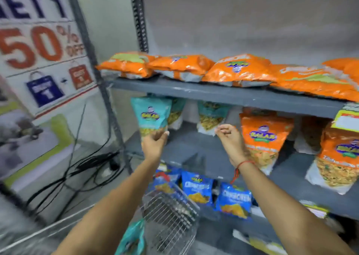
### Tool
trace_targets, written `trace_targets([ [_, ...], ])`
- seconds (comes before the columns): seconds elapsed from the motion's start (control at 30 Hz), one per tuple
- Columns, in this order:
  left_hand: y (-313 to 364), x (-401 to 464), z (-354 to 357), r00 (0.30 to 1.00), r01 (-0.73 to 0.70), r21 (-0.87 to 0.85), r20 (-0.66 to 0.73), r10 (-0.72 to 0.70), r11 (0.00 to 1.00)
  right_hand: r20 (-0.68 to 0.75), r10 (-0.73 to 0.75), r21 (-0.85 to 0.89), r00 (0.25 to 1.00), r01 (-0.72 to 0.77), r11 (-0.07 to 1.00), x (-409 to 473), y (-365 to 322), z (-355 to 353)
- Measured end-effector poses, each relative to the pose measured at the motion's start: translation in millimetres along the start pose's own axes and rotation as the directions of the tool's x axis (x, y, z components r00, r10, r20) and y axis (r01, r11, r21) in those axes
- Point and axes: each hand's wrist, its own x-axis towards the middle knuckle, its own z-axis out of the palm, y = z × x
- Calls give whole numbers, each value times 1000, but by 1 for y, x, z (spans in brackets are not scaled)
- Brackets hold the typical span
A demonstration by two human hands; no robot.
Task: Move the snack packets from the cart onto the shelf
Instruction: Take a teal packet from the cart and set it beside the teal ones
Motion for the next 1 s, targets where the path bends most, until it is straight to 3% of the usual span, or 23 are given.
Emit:
trace_targets([
  [0.07, -19, -10, -60, 996, 43, 108, -86, -33, 993, 183, 33, 9, 982, -35, 999, -30, 4, 41],
  [0.13, -50, -20, -118, 987, 96, 281, -148, -56, 955, 381, 91, -49, 920, -78, 996, -63, 21, 81],
  [0.27, -125, -45, -212, 962, 268, 514, -190, -196, 815, 687, 255, -300, 680, -53, 952, -127, 77, 142],
  [0.37, -185, -72, -250, 900, 385, 763, -188, -393, 519, 762, 419, -519, 494, 80, 851, -160, 124, 176],
  [0.43, -224, -94, -260, 820, 457, 801, -210, -533, 387, 768, 494, -601, 407, 193, 775, -172, 151, 195],
  [0.53, -266, -116, -255, 682, 573, 751, -216, -699, 327, 766, 587, -641, 263, 234, 731, -179, 185, 225],
  [0.63, -295, -121, -240, 593, 695, 617, -201, -780, 369, 761, 624, -647, 177, 154, 746, -181, 221, 249],
  [0.7, -310, -120, -229, 569, 777, 469, -235, -788, 421, 748, 647, -663, 144, 118, 740, -186, 241, 262],
  [0.83, -325, -117, -215, 531, 846, 284, -377, -759, 451, 761, 631, -646, 150, 81, 759, -192, 257, 275],
  [1.0, -330, -116, -215, 559, 829, 299, -461, -689, 472, 729, 616, -651, 298, 25, 759, -203, 272, 275],
])
